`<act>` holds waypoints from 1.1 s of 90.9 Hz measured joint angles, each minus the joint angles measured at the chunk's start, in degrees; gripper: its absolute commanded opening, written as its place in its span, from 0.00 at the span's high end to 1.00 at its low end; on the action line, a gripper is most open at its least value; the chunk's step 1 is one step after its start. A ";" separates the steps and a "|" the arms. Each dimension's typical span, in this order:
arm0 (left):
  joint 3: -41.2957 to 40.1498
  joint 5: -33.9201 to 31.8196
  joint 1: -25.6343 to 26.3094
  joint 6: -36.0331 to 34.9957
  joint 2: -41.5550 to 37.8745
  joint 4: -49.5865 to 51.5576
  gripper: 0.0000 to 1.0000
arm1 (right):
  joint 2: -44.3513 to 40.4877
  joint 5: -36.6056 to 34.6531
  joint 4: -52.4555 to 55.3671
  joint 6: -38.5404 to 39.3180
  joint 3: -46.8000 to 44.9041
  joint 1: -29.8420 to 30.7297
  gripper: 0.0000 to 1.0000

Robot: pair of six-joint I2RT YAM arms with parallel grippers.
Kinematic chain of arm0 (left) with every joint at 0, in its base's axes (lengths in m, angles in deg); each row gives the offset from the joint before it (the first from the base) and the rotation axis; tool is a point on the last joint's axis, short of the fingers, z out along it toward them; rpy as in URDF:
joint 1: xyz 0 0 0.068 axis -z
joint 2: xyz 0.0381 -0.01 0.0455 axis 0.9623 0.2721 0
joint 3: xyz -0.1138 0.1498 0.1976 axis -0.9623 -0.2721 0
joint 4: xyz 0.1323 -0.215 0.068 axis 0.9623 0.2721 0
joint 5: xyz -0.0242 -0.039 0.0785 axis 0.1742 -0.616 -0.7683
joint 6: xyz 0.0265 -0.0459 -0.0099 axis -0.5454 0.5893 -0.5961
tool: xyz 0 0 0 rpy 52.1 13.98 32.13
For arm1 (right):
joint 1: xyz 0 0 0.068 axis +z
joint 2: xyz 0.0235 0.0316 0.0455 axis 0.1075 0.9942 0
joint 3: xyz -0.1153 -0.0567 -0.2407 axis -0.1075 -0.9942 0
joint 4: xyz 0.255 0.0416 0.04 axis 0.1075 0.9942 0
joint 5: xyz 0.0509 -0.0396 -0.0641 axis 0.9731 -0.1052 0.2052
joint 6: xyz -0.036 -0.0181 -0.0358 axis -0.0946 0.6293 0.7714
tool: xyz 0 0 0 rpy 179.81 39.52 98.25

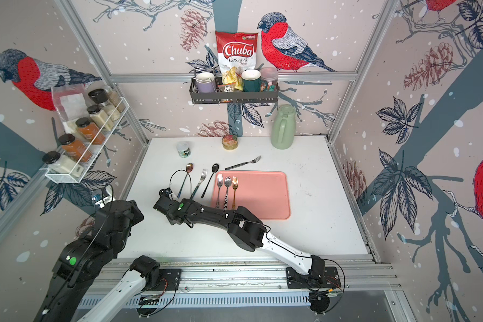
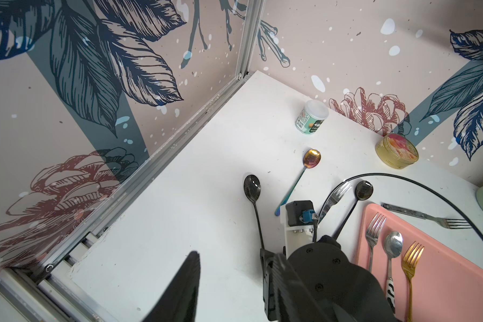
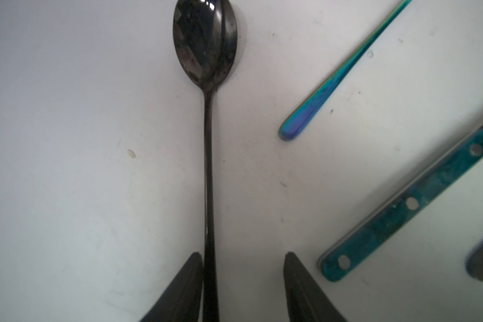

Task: Set the spoon and fork side by side
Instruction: Pick up the spoon from the center of the board.

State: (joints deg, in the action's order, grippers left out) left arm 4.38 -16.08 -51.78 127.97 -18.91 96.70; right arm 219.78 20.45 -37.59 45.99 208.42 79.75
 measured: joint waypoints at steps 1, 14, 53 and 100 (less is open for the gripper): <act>-0.04 0.00 0.00 -0.04 0.00 0.00 0.56 | 0.09 -0.04 -0.04 0.00 0.07 0.02 0.54; -0.35 0.13 0.00 -0.11 -0.02 -0.42 0.56 | 1.25 -0.09 -1.79 1.44 1.29 0.39 0.57; -1.05 1.97 0.00 -1.14 0.04 -2.10 0.56 | 2.89 3.23 -6.71 4.28 2.29 -0.55 0.83; -1.53 2.71 0.00 -1.31 0.85 -2.89 0.56 | -8.31 3.96 -1.01 4.92 -11.17 -1.25 1.00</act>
State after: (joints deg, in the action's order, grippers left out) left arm 2.85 -13.37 -51.78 126.66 -18.06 93.82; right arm 211.48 24.40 -38.59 50.91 197.25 78.50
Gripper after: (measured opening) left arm 0.440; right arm 0.052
